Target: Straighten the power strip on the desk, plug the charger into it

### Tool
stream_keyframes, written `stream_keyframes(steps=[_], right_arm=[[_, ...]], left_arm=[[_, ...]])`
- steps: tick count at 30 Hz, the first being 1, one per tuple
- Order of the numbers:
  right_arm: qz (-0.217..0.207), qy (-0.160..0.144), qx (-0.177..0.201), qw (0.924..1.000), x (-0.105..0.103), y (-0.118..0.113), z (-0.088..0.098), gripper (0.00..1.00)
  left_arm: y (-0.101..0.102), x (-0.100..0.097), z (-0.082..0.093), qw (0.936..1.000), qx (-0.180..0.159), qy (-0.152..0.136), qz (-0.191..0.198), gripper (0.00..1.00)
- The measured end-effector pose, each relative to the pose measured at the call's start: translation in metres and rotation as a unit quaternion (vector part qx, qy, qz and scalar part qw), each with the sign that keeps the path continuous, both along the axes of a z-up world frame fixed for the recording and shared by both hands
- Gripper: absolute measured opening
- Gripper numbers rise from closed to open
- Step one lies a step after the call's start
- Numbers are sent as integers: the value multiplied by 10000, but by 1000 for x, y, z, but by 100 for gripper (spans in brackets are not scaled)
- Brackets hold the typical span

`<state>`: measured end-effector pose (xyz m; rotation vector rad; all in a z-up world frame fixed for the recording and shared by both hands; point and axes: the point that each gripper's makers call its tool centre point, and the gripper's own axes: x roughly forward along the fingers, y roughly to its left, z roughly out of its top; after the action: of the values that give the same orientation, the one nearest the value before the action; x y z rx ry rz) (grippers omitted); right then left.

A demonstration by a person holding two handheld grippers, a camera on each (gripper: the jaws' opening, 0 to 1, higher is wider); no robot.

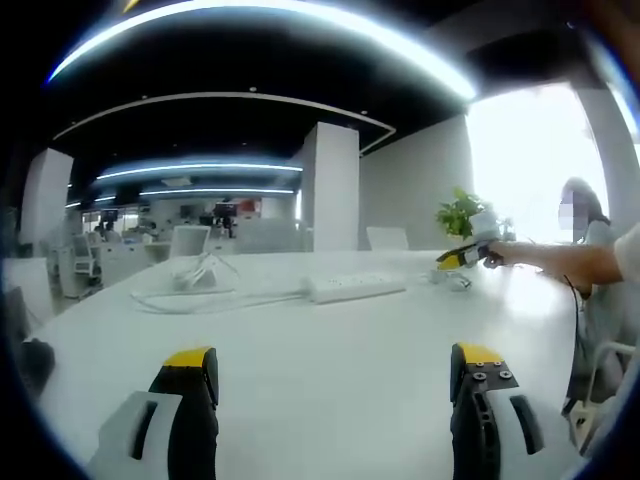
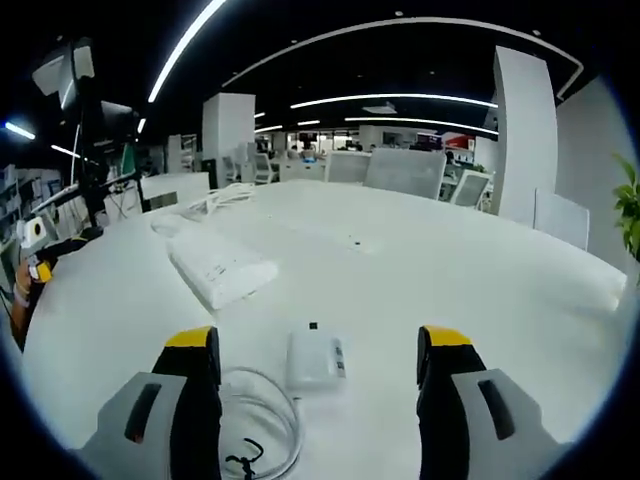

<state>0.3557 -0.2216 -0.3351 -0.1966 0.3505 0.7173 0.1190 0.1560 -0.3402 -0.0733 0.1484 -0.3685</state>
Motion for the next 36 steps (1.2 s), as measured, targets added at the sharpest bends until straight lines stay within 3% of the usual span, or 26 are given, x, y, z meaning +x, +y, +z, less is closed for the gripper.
stream_keyframes(steps=[16,22,36], right_arm=[[41,213,-157,9996,-3,1,-13,73],[25,305,-138,9994,3,-2,-17,69],[-18,432,-33,9991,-6,4,-21,59]], left_arm=[[2,0,0,10000,-12,-10,18,99],[2,1,1,10000,-2,-14,20,99],[0,1,1,10000,-13,-23,-14,99]])
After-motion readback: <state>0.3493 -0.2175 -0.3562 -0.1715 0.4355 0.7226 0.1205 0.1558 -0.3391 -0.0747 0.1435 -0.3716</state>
